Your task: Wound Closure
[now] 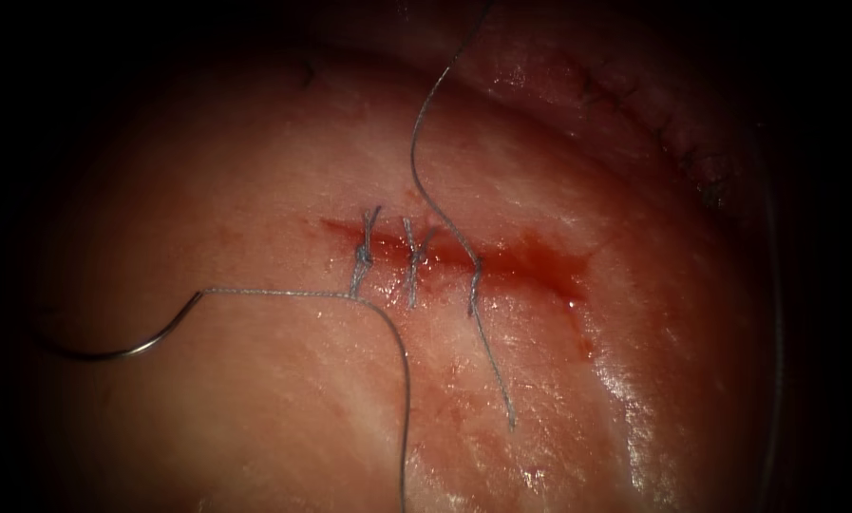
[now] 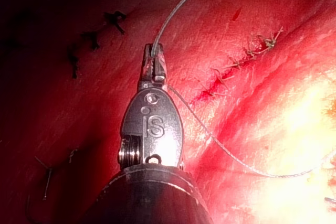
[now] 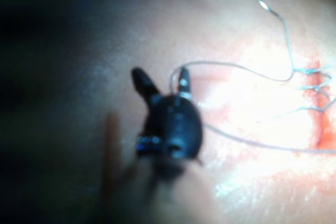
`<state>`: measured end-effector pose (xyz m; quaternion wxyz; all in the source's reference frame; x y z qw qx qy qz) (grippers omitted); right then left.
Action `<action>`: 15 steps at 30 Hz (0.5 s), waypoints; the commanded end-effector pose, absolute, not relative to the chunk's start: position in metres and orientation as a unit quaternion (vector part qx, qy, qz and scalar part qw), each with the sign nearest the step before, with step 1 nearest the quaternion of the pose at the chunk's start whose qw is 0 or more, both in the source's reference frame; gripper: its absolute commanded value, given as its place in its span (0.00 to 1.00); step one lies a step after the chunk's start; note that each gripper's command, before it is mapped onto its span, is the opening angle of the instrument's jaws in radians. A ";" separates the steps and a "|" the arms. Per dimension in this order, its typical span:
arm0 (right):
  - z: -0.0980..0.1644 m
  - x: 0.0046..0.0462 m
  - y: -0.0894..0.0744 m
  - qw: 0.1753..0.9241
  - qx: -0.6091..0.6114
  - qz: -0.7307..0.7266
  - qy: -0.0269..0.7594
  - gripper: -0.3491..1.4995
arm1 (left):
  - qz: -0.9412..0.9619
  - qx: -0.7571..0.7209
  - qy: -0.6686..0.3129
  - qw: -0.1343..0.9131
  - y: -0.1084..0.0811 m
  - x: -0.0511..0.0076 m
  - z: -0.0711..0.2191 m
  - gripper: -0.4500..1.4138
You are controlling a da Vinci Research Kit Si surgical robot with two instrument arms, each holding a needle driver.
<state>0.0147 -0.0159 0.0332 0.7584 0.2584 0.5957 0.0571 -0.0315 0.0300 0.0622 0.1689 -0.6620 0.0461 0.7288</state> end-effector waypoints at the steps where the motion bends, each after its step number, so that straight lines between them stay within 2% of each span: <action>1: 0.034 0.0116 -0.015 0.760 0.250 0.074 0.595 0.92 | 0.728 -0.662 0.046 0.169 0.030 -0.0320 0.063 0.00; 2: 0.035 0.0086 -0.012 0.762 0.223 0.109 0.599 0.88 | 0.728 -0.662 0.046 0.169 0.030 -0.0319 0.063 0.00; 8: 0.036 0.0030 -0.005 0.729 0.136 0.235 0.628 0.89 | 0.729 -0.662 0.046 0.167 0.029 -0.0319 0.063 0.00; 11: 0.037 0.0038 -0.003 0.728 0.119 0.278 0.615 0.91 | 0.729 -0.662 0.047 0.166 0.029 -0.0320 0.063 0.00; 13: 0.038 0.0057 -0.002 0.743 0.101 0.295 0.592 0.98 | 0.729 -0.662 0.047 0.166 0.029 -0.0320 0.063 0.00; 15: 0.040 0.0086 -0.002 0.769 0.104 0.295 0.557 0.99 | 0.729 -0.663 0.048 0.165 0.029 -0.0320 0.063 0.00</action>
